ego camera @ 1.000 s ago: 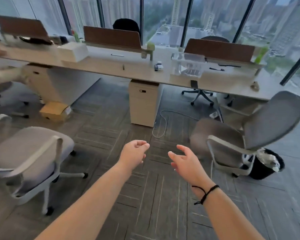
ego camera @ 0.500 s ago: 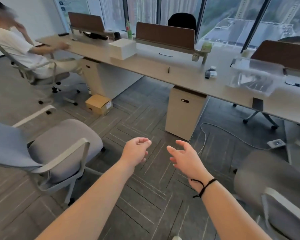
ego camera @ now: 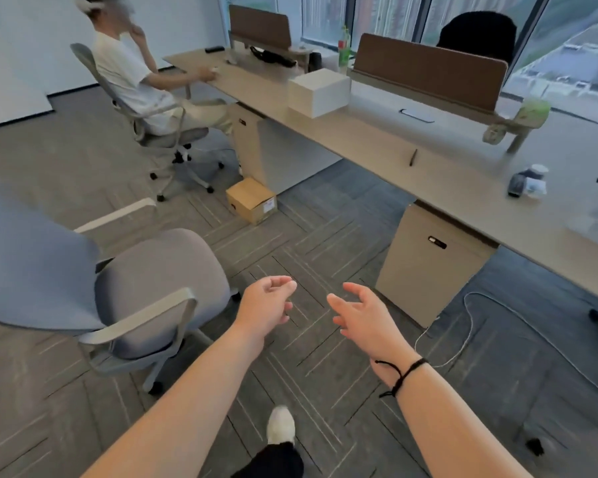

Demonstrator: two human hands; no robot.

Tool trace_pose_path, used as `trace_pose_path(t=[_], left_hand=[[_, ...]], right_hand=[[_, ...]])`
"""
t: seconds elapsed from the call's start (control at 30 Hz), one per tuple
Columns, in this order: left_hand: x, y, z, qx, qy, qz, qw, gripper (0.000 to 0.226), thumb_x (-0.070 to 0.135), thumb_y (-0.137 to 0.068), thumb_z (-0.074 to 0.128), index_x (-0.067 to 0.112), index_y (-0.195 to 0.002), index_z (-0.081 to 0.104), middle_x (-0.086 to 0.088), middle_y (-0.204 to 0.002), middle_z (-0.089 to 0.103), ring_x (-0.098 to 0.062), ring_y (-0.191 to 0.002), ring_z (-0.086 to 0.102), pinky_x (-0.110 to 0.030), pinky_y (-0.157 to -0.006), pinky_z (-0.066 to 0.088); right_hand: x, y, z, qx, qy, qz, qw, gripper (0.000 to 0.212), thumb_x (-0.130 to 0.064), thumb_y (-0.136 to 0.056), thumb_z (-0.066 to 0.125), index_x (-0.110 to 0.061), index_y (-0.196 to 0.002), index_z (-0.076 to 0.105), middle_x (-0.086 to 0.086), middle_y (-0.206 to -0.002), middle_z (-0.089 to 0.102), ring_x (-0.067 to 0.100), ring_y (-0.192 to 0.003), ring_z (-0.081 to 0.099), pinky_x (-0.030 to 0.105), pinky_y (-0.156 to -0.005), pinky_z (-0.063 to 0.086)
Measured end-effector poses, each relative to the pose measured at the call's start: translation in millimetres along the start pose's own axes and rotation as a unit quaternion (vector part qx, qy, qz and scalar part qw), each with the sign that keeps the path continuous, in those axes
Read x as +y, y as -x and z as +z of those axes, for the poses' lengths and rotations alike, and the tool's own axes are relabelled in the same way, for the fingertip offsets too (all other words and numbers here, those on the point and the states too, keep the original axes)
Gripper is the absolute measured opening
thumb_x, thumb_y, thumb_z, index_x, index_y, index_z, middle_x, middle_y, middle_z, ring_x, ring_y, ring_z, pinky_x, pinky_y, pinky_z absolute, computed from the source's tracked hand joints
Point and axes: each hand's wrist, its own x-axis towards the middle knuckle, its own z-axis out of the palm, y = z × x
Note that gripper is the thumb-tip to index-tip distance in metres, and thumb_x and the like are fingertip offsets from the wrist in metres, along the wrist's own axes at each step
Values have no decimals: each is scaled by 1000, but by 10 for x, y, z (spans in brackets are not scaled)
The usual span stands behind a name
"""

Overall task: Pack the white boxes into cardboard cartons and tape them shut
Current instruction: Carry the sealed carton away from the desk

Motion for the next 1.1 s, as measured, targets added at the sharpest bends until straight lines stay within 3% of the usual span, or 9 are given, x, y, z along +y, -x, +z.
trace_pose_path(t=[0.27, 0.43, 0.57, 0.83, 0.97, 1.1], left_hand=[[439, -1757, -117, 28, 70, -39, 996, 10, 27, -99, 63, 25, -108, 68, -2, -112, 69, -19, -95, 67, -40, -88, 60], [1081, -2720, -282, 42, 86, -40, 995, 12, 27, -99, 63, 23, -109, 68, -6, -114, 68, -20, -95, 66, -39, -86, 60], [1508, -3331, -348, 60, 92, -55, 992, 8, 27, -100, 62, 24, -106, 67, -3, -113, 68, -23, -103, 67, -39, -90, 59], [2005, -4670, -255, 116, 106, -74, 985, 13, 28, -99, 64, 20, -108, 70, -4, -110, 67, -19, -91, 64, -41, -89, 60], [2414, -5370, -141, 158, 101, -73, 980, 12, 28, -98, 65, 20, -105, 71, -4, -107, 68, -19, -88, 64, -40, -84, 59], [2874, -5970, -29, 183, 96, -62, 977, 13, 29, -98, 64, 22, -108, 70, -2, -112, 67, -20, -96, 66, -41, -88, 61]], right_hand=[[-688, -1703, 218, -15, 74, 8, 997, 65, -48, -94, 64, -28, -150, 39, -3, -122, 62, 13, -106, 64, 40, -101, 53], [-1427, -2664, 280, -31, 87, 0, 996, 63, -44, -95, 64, -26, -149, 37, -7, -114, 62, 11, -96, 66, 32, -89, 56], [-1719, -3428, 375, -44, 58, 16, 997, 67, -46, -92, 67, -27, -149, 38, -6, -115, 62, 18, -112, 63, 44, -103, 51], [-2251, -5057, 386, -87, 55, 19, 994, 68, -44, -94, 65, -25, -152, 34, -5, -116, 59, 16, -108, 64, 43, -101, 53], [-2592, -5880, 291, -122, 62, 15, 990, 69, -45, -95, 64, -26, -152, 32, -4, -121, 58, 19, -116, 60, 46, -105, 50], [-2867, -6671, 239, -147, 73, 26, 986, 72, -47, -93, 65, -26, -152, 31, -1, -125, 57, 22, -120, 58, 48, -106, 49]])
